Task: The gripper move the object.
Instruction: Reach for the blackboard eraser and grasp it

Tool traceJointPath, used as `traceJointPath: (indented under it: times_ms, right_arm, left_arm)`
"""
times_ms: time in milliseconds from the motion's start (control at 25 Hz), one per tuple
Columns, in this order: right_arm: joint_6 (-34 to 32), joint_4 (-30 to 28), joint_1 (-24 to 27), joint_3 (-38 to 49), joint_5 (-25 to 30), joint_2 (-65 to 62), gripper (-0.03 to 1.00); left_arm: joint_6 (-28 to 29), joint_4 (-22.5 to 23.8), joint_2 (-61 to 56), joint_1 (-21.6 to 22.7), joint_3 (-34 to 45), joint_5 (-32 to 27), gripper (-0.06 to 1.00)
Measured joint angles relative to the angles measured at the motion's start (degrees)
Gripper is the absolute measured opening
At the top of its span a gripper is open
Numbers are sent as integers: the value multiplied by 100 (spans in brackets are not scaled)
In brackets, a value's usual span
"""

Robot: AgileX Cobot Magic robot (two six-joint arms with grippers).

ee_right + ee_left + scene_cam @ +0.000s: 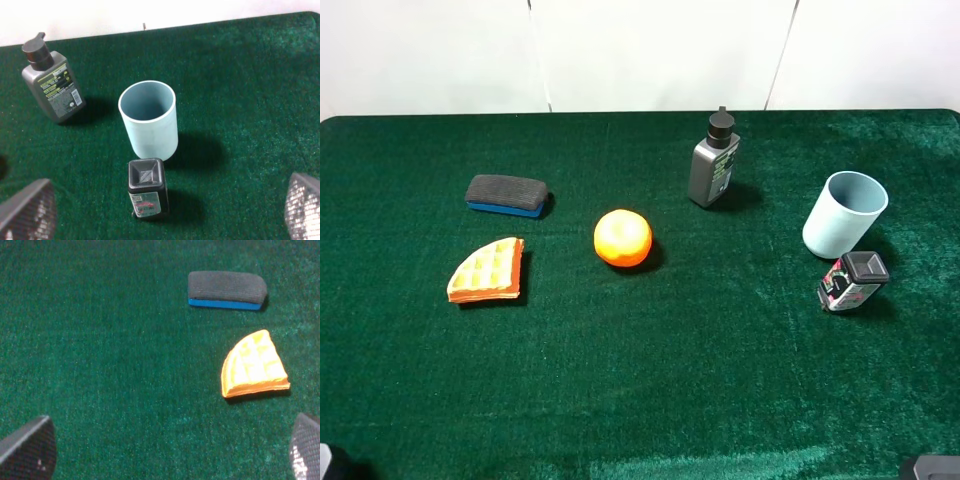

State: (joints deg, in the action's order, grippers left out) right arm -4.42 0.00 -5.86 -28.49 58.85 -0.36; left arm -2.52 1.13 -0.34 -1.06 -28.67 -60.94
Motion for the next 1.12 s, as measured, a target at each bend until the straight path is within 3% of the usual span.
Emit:
traceJointPath:
  times_ms: [720,1120]
  right_arm:
    - [0,0,0,0,0,0,70]
    - [0,0,0,0,0,0,70]
  left_arm:
    - [106,166,108,0,-125,0,90]
    - [-89,195,2357,0,-1082,12,89]
